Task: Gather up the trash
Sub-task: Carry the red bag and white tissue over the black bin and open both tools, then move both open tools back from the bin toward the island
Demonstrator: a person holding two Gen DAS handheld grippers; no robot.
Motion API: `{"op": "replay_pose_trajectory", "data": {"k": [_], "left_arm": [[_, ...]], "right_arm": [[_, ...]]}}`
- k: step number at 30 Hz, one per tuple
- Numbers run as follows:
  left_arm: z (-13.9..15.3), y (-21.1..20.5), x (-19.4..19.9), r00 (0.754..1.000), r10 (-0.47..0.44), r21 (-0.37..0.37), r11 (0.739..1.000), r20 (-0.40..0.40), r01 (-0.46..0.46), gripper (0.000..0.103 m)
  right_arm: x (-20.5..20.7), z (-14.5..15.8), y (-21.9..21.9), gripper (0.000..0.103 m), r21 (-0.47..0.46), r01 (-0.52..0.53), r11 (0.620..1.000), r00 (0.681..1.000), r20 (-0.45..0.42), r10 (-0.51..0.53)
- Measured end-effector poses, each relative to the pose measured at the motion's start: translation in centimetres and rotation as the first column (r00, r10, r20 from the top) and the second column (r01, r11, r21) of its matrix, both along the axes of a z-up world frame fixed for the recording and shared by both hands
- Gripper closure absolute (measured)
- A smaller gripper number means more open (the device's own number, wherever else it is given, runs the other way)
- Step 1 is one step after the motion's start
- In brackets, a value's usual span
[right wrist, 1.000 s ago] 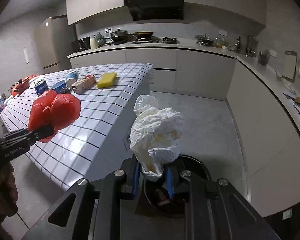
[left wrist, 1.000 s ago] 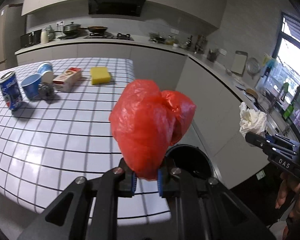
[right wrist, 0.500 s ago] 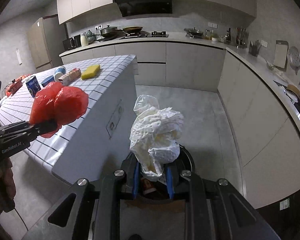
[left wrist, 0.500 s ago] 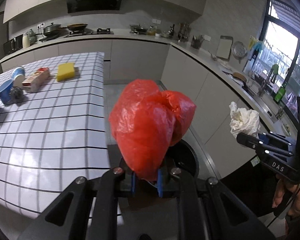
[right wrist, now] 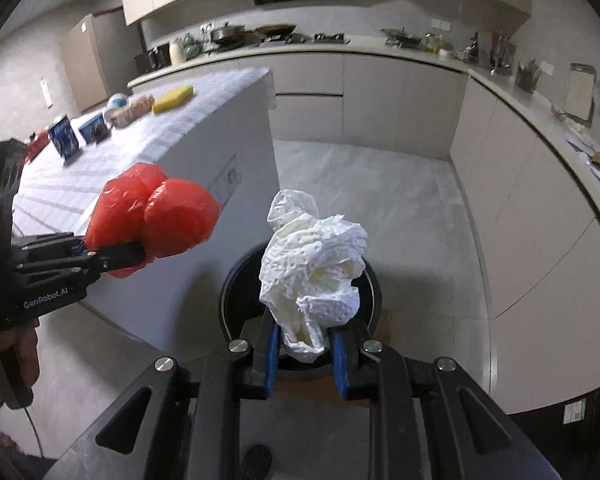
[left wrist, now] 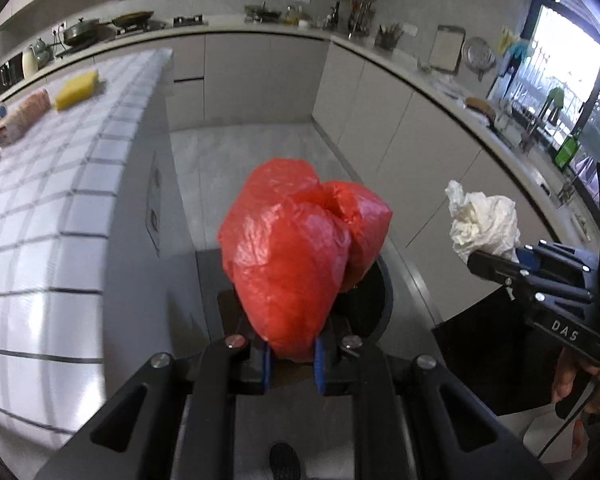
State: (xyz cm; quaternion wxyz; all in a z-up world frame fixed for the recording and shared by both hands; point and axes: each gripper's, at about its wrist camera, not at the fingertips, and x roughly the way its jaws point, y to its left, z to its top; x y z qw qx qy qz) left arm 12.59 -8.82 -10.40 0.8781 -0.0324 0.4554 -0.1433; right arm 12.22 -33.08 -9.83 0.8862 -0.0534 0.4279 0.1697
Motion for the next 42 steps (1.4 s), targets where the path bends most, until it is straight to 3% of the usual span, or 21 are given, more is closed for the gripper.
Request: {"op": "replay_pose_trajectory", "data": {"k": [11,13,14,15,16,17,20,29,42], "left_arm": [[-6.4,-2.5,3.4,0.990,0.032,0.028,0.999,-0.134,-0.029,0.086],[-7.7,-2.6,4.2,0.985,0.041,0.009,0.999,-0.169,-0.040,0.082],[-8.5,-2.1,4.8,0.981,0.058,-0.019,0.998,-0.185,-0.063,0.058],[-8.9,-1.6,5.0,0.978,0.098,0.014,0.995,-0.185,-0.097,0.021],[-9.0,-1.1,5.0,0.977,0.129,0.027,0.992,-0.170,-0.127,0.012],[-9.0,-0.6,5.0,0.978,0.142,0.023,0.990,-0.155,-0.140,0.007],[-9.1,-0.2,4.9,0.976,0.146,0.057,0.989,-0.164,-0.138,0.006],[-8.5,-0.8,3.3,0.977,0.158,0.106,0.984,-0.144,-0.143,0.003],[-6.4,-1.7,2.8,0.986,0.135,0.117,0.985,-0.102,-0.123,0.000]], "right_arm": [[5.4,-8.4,0.7,0.080,-0.033,-0.122,0.992,0.984,-0.138,0.117],[6.6,-9.7,1.1,0.079,-0.040,-0.154,0.987,0.976,-0.159,0.146],[7.1,-10.1,1.3,0.073,-0.050,-0.172,0.984,0.974,-0.162,0.161],[7.6,-10.7,1.5,0.037,-0.076,-0.198,0.977,0.972,-0.140,0.187],[7.8,-11.1,1.4,0.008,-0.104,-0.200,0.974,0.974,-0.126,0.186],[8.2,-11.7,1.1,0.000,-0.139,-0.197,0.971,0.975,-0.135,0.178],[9.1,-12.0,-0.4,0.000,-0.186,-0.172,0.967,0.983,-0.099,0.155],[10.1,-13.0,-2.3,0.000,-0.175,-0.121,0.977,0.989,-0.108,0.103],[7.9,-9.5,-2.1,0.000,-0.117,-0.020,0.993,0.998,-0.061,0.013]]}}
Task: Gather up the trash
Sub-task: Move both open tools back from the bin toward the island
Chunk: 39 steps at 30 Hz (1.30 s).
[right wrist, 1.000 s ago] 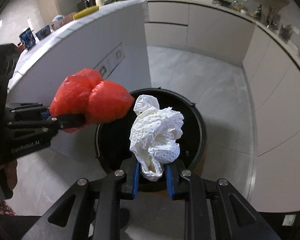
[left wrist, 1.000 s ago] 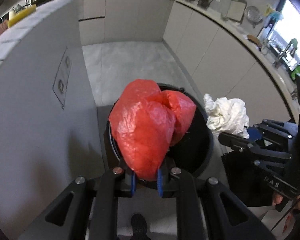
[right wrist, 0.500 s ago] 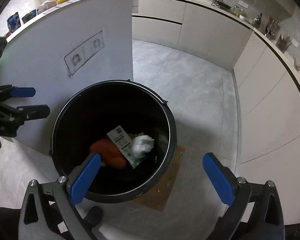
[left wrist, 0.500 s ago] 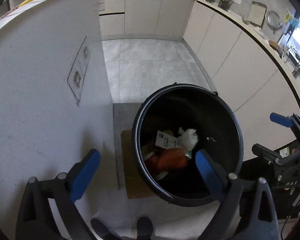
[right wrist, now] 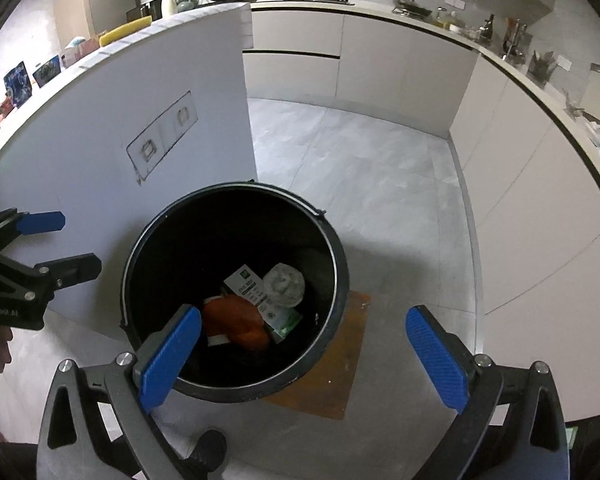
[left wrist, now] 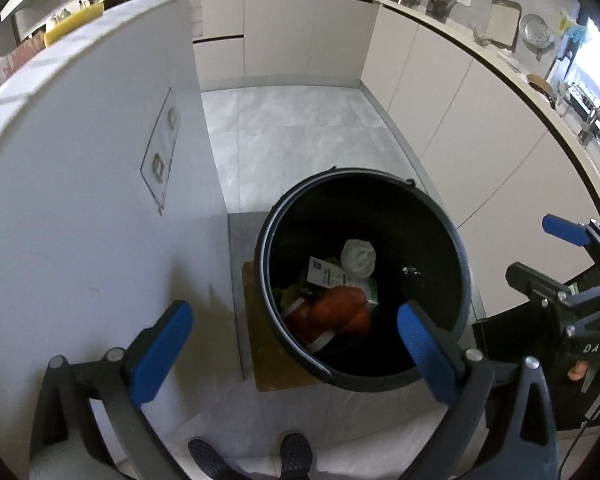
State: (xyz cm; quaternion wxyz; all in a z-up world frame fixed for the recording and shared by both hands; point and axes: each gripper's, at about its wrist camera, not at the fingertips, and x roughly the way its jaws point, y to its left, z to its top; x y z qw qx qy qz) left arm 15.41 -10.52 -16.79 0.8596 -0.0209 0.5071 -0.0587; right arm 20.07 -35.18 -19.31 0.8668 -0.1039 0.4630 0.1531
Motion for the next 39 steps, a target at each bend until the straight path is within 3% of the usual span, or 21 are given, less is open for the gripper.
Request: {"op": "replay_pose_trajectory", "data": {"k": [9,23,31,39], "left_arm": [[4.5,-0.4,-1.5,0.997,-0.018,-0.016,1.000,0.080,0.020,0.000],[10.1,1.2,-4.7,0.980,0.002,-0.045,0.999,0.198,0.007,0.000],[13.2,4.6,-6.5,0.960,0.071,-0.070,0.996,0.270,-0.054,0.000],[15.2,9.7,-8.5,0.925,0.196,-0.063,0.981,0.325,-0.186,0.000]], "right_arm": [[-2.0,4.8,-0.9,0.000,0.040,0.082,0.996,0.993,0.081,-0.085],[-6.0,12.0,1.9,0.000,0.095,0.056,0.994,0.975,0.209,-0.075],[-7.5,15.4,4.9,0.000,0.131,0.006,0.991,0.964,0.264,-0.041],[-8.3,18.2,10.2,0.000,0.195,-0.102,0.976,0.948,0.316,0.036]]}}
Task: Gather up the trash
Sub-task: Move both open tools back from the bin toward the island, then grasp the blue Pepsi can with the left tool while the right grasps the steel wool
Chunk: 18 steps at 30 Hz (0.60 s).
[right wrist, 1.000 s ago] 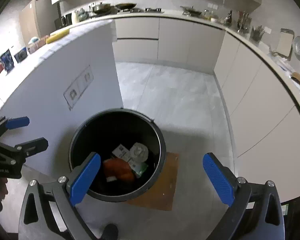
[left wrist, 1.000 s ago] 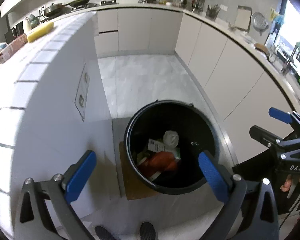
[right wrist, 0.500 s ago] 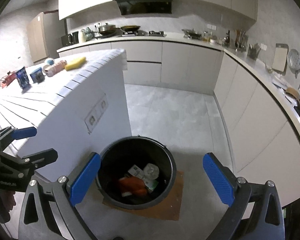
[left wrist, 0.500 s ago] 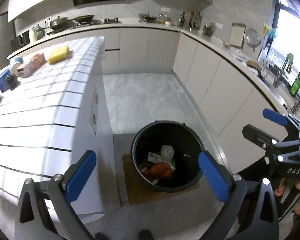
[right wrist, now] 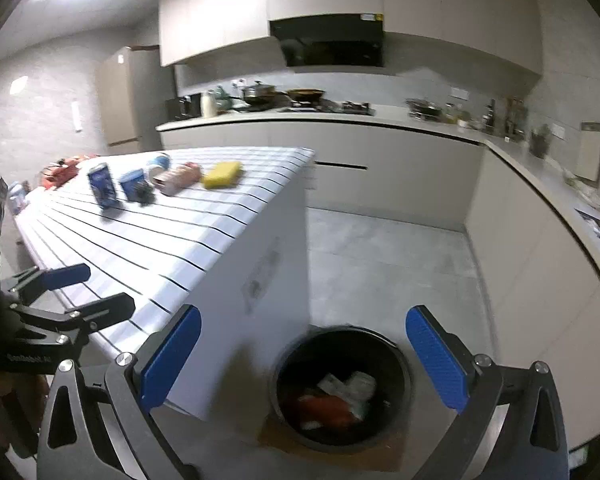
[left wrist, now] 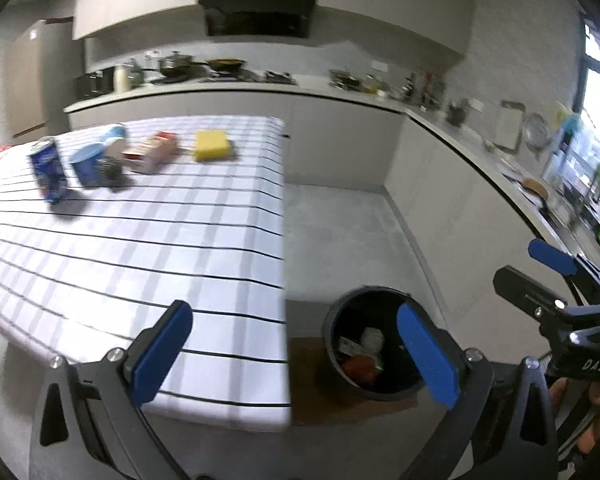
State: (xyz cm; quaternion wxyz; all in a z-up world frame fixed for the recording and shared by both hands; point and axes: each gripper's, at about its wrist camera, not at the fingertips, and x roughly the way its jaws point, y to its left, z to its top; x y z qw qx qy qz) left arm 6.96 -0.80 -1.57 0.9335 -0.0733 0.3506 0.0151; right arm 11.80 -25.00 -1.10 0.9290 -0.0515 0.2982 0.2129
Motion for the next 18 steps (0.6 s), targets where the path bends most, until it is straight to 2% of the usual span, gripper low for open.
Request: {"op": "replay_pose_trajectory", "data": {"k": [7,11,18], "left_arm": [[1.4,6.3,-1.4,0.989,0.142,0.027,0.989,0.035,-0.143,0.000],[1.5,9.7,-1.9,0.978,0.204,0.043,0.978,0.045,-0.206,0.000],[1.4,16.6,-1.6,0.960,0.275,0.005,0.961,0.056,-0.276,0.000]], "right_arm": [[0.2,1.4,6.0,0.000,0.024,-0.096,0.995,0.994,0.049,0.095],[1.0,1.8,9.5,0.000,0.011,-0.129,0.992,0.992,0.019,0.128],[2.6,1.9,15.4,0.000,-0.008,-0.156,0.988,0.987,-0.026,0.156]]}}
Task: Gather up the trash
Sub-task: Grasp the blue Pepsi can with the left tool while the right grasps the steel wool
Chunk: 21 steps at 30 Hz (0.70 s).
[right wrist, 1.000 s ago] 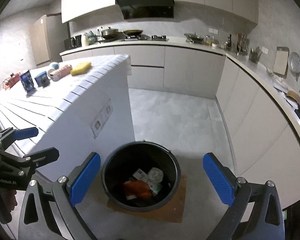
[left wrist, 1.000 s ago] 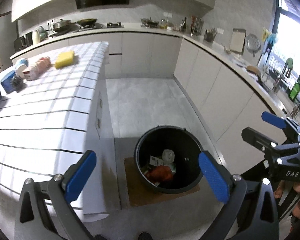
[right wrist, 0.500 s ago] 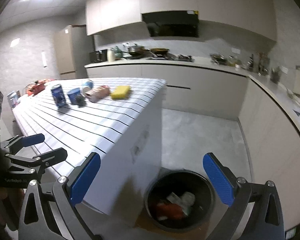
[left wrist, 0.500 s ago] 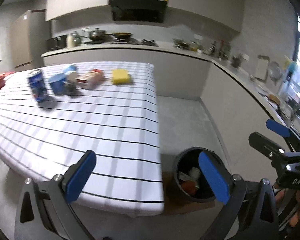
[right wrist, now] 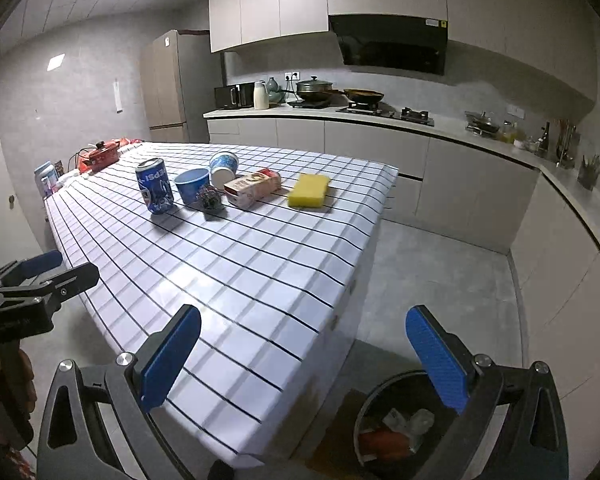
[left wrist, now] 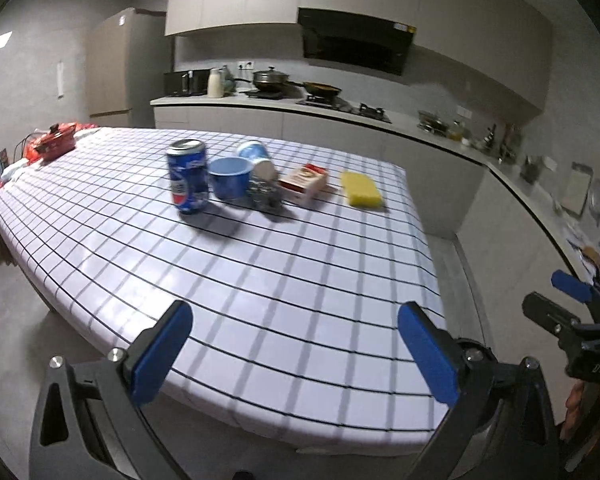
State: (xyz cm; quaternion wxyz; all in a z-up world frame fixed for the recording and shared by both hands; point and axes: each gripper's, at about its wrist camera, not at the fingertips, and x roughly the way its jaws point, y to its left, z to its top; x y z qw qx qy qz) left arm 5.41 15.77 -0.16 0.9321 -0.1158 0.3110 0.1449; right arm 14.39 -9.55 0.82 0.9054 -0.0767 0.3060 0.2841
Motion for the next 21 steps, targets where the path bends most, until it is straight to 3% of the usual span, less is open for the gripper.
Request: {"op": "replay_pose_trajectory", "data": {"k": [13,17,21], "left_arm": [[-1.2,8.9,2.9,1.000,0.030,0.022,0.999,-0.009,-0.029,0.007],[-1.9,11.1,3.8,0.999,0.039,0.004,0.999,-0.013,-0.039,0.008],[-2.8,12.9,5.2,0.999,0.036,-0.002,0.999,-0.022,-0.036,0.014]], "right_arm": [[4.9,0.4,10.0,0.001,0.031,-0.041,0.999,0.999,0.005,0.041],[6.4,-0.1,13.0,0.020,0.038,-0.066,0.997,0.998,-0.010,0.067],[8.3,-1.2,15.6,0.032,0.048,-0.083,0.995,0.995,-0.051,0.085]]}}
